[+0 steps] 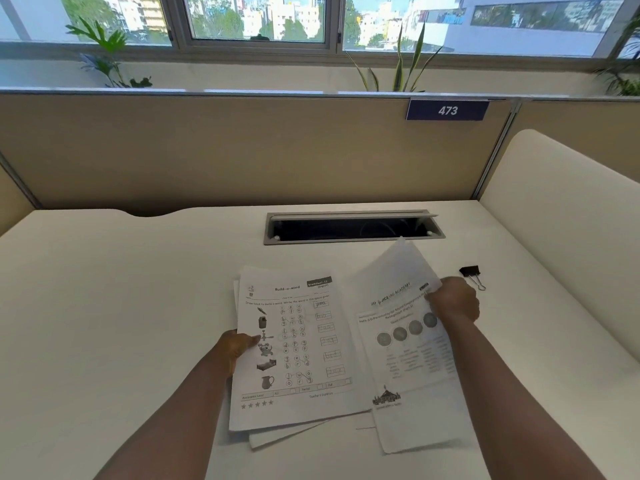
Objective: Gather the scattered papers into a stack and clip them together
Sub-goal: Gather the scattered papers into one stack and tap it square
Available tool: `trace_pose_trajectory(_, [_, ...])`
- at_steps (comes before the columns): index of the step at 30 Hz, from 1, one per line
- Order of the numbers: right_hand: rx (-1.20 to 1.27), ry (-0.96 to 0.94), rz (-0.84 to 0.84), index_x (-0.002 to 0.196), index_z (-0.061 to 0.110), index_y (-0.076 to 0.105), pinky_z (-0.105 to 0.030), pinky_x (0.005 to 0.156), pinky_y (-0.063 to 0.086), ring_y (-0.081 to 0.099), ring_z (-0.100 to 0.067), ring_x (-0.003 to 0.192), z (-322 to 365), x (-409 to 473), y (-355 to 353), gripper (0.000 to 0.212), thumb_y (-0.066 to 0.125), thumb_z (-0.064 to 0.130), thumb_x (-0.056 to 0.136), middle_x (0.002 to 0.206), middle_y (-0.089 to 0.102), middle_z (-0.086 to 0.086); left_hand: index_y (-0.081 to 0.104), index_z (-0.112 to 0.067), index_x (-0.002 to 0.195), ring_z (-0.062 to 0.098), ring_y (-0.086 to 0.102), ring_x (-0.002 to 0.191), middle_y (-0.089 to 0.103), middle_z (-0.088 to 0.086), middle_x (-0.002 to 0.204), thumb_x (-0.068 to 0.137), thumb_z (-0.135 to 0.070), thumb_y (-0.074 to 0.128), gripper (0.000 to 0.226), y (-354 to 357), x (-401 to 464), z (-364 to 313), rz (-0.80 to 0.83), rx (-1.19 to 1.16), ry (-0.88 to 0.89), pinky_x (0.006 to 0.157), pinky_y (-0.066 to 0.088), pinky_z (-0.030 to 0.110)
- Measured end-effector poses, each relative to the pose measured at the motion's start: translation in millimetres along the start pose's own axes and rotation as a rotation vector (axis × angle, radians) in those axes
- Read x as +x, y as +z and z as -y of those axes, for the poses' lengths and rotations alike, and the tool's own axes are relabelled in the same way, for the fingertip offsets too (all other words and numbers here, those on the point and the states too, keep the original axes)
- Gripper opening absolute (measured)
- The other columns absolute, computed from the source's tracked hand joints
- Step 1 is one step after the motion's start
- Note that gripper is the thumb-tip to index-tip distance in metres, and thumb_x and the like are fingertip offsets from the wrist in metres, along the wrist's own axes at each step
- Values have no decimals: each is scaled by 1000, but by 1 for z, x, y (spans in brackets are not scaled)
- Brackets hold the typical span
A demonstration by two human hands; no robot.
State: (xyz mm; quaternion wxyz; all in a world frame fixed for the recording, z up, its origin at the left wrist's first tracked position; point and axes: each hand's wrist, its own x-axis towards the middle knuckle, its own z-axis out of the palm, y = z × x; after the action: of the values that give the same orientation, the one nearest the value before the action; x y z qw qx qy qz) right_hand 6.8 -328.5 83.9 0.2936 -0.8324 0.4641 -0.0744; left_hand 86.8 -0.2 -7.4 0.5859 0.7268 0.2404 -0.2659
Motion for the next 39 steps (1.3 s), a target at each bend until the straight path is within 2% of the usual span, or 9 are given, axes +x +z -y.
trace_pose_trajectory(4, [-17, -270, -206, 105, 7, 69, -29, 66, 41, 66, -36, 91, 35, -12, -13, 23, 57, 16, 88, 101, 70, -20, 48, 15, 126, 42, 58, 110, 54, 34, 128, 83, 2, 64, 48, 0, 1, 1, -7, -3, 3, 100, 43, 53])
trace_pose_trajectory(7, [74, -465, -374, 104, 9, 70, -26, 64, 37, 66, -35, 87, 56, -25, -22, 24, 53, 19, 91, 98, 71, -18, 50, 15, 125, 34, 57, 97, 55, 34, 127, 83, 4, 63, 45, 1, -2, 1, -1, -8, 15, 96, 45, 49])
trace_pose_trajectory(13, [456, -579, -481, 95, 3, 73, -28, 70, 41, 59, -28, 76, 86, -40, -35, 23, 60, 21, 87, 94, 73, -17, 53, 11, 124, 36, 59, 99, 56, 31, 127, 84, 3, 62, 42, -1, -2, 3, 29, -15, 25, 97, 45, 47])
trace_pose_trajectory(17, [741, -342, -325, 94, 0, 70, -18, 58, 41, 56, -17, 71, 96, -41, -32, 24, 66, 22, 83, 94, 72, -15, 53, 10, 124, 37, 59, 99, 57, 31, 126, 84, 1, 62, 42, -3, -4, 2, 34, -7, 16, 99, 44, 51])
trace_pose_trajectory(20, [846, -175, -185, 94, 1, 70, -34, 78, 55, 60, -19, 76, 92, -35, -24, 22, 70, 18, 80, 98, 72, -15, 54, 13, 121, 34, 60, 83, 59, 30, 117, 84, 3, 61, 39, -3, -9, 0, 63, -12, 8, 94, 46, 48])
trace_pose_trajectory(23, [864, -59, -40, 102, -1, 69, -41, 86, 56, 63, -22, 81, 81, -26, -7, 29, 73, 15, 77, 108, 70, -14, 55, 11, 122, 37, 61, 97, 61, 28, 115, 84, -5, 64, 43, -5, -8, 0, 51, 10, -5, 98, 46, 50])
trace_pose_trajectory(28, [718, 84, 125, 104, 1, 69, -45, 87, 55, 68, -34, 92, 54, -23, 30, 35, 76, 19, 74, 105, 71, -19, 45, -1, 136, 38, 52, 122, 52, 23, 135, 94, -46, 43, 62, -4, -6, -2, 24, -145, -28, 104, 42, 48])
trace_pose_trajectory(32, [576, 100, 199, 107, 0, 68, -42, 89, 53, 66, -35, 98, 33, -30, 57, 35, 72, 20, 79, 108, 70, -21, 38, -7, 142, 35, 45, 130, 44, 19, 144, 90, -59, 37, 74, -5, 4, 1, 7, -231, -42, 110, 35, 50])
trace_pose_trajectory(39, [349, 34, 374, 107, -8, 64, -33, 77, 44, 61, -38, 107, 13, -36, 96, 32, 44, -2, 82, 113, 65, -25, 44, 4, 135, 32, 44, 130, 46, 18, 142, 87, -44, 56, 68, 3, -2, 2, -43, -152, 22, 111, 33, 37])
